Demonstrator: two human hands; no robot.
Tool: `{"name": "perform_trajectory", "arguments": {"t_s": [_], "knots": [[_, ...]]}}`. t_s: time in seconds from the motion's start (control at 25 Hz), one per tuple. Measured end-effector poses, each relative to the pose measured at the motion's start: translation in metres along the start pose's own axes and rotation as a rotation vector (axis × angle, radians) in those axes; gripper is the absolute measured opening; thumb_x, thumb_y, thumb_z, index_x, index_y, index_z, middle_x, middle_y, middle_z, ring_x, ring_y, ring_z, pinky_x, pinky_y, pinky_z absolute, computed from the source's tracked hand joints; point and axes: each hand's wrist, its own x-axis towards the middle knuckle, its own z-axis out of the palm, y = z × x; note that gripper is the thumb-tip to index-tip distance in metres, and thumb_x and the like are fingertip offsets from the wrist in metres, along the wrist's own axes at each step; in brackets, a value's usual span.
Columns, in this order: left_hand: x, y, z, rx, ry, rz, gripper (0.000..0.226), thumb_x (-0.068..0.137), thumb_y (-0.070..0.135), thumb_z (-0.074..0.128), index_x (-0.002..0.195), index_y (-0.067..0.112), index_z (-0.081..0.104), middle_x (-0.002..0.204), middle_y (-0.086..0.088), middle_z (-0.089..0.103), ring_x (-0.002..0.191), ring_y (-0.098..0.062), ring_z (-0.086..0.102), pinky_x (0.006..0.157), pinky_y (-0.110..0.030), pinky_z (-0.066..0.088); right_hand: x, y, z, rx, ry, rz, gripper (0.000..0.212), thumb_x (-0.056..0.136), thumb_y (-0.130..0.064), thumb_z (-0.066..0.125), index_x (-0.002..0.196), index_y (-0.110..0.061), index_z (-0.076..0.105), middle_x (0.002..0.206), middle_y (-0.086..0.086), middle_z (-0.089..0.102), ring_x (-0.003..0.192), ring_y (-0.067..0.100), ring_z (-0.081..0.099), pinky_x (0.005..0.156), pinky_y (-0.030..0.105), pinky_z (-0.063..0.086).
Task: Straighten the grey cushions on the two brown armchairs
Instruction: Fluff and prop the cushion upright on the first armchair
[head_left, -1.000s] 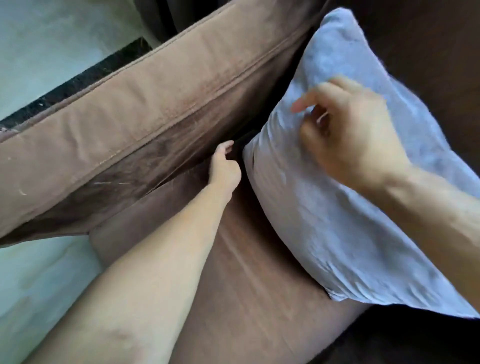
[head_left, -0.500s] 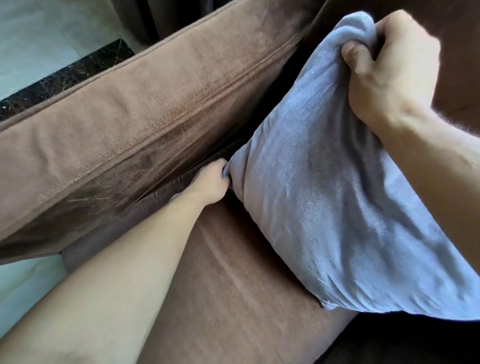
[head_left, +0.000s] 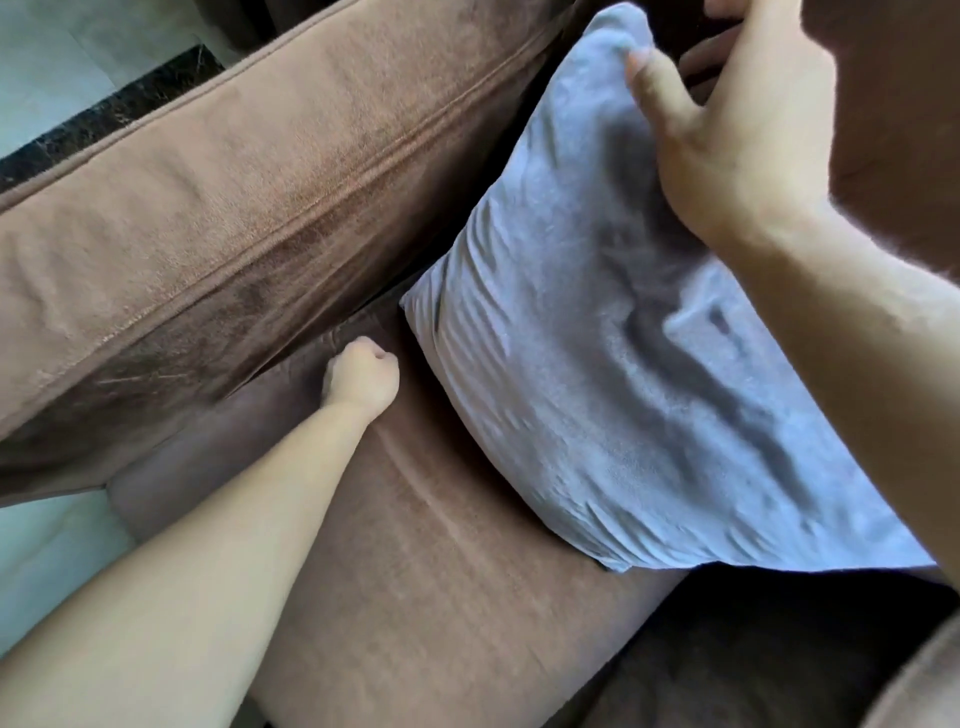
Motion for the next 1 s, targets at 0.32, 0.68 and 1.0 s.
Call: {"name": "perform_trajectory", "arguments": {"t_s": [0.32, 0.68, 1.0], "knots": [[-0.114, 0.011, 0.107, -0.760, -0.456, -0.325, 0.037, 0.098, -0.009, 0.031, 0.123, 0.010, 0.052, 0.121, -0.014, 0.068, 0.107, -0.033, 0.068, 0.090, -0.048, 0.054, -0.110, 0.080, -0.055, -0.274, -0.164, 0.088, 0.054, 0.095, -0.059, 0.057, 0.123, -0.013, 0.060, 0.121, 0.017, 0.056, 0.114, 0.036, 0.050, 0.097, 0.038, 0.038], [-0.134, -0.003, 0.149, -0.924, -0.137, -0.409, 0.014, 0.088, 0.008, 0.052, 0.090, 0.014, 0.065, 0.101, -0.013, 0.073, 0.096, -0.034, 0.072, 0.094, -0.051, 0.057, -0.087, 0.099, -0.062, -0.058, 0.057, -0.055, 0.022, 0.099, -0.025, 0.055, 0.093, -0.005, 0.063, 0.093, 0.008, 0.062, 0.082, 0.016, 0.048, 0.073, 0.025, 0.030], [-0.135, -0.035, 0.180, -0.698, 0.058, -0.393, 0.029, 0.078, 0.024, 0.050, 0.098, 0.007, 0.063, 0.104, -0.020, 0.074, 0.098, -0.038, 0.072, 0.088, -0.053, 0.060, -0.106, 0.103, -0.059, -0.061, 0.028, 0.078, 0.024, 0.101, -0.030, 0.052, 0.099, -0.011, 0.066, 0.098, 0.003, 0.063, 0.087, 0.018, 0.054, 0.074, 0.025, 0.032]]}}
